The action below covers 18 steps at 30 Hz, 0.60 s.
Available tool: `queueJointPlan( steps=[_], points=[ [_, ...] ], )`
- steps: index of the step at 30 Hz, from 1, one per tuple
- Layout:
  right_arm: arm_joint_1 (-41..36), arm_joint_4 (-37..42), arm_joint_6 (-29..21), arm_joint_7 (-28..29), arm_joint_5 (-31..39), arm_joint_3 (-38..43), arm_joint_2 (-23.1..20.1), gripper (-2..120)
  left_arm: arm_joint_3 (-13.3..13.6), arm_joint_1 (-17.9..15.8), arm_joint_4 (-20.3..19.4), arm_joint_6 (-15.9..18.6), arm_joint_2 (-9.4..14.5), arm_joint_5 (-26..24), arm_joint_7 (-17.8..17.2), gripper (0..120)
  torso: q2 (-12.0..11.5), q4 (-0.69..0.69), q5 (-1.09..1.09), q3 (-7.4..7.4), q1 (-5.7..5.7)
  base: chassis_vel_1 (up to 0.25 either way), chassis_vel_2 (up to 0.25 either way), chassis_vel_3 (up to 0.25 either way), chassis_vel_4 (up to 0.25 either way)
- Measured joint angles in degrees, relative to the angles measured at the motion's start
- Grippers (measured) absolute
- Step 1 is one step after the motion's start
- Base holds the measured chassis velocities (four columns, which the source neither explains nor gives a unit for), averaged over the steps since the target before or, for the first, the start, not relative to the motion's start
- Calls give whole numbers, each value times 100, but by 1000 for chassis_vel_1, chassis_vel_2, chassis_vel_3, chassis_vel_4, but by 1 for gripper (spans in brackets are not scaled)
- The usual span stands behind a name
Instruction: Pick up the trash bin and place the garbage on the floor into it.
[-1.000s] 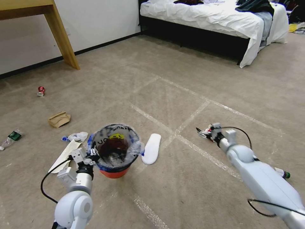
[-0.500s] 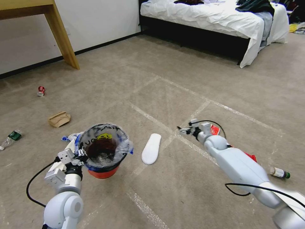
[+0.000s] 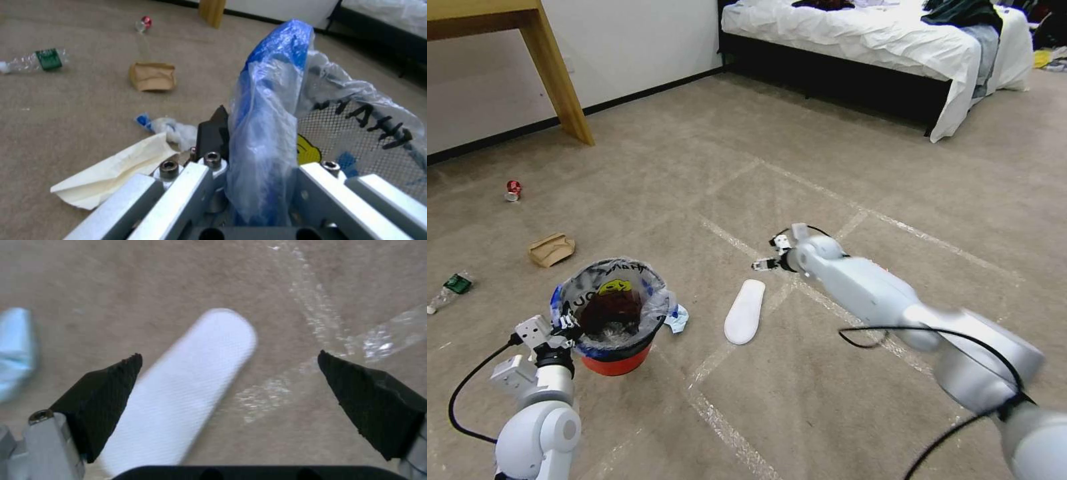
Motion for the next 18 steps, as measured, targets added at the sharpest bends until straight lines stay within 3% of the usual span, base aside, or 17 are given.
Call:
queueJointPlan(
  steps=[4, 8, 13, 18],
  points=[
    [1, -462, -96, 120, -234, -10, 469, 100, -63, 103, -190, -27, -71, 13, 43, 4, 0, -2, 0, -1, 0, 0, 0, 0, 0],
    [-168, -519, -101, 205, -264, 2, 618, 100, -137, 179, -309, -46, -103, -9, 43, 4, 0, -1, 1, -1, 0, 0, 0, 0, 0],
    [-707, -933, 7, 701, -424, 684, 1098, 100, -209, 390, -549, -78, -152, -69, 64, 4, 0, -1, 2, -1, 0, 0, 0, 0, 0],
    [-883, -1021, 147, 797, -540, 1004, 1144, 100, -198, 436, -606, -83, -172, -66, 66, 4, 0, -1, 1, -1, 0, 0, 0, 0, 0]
  ],
)
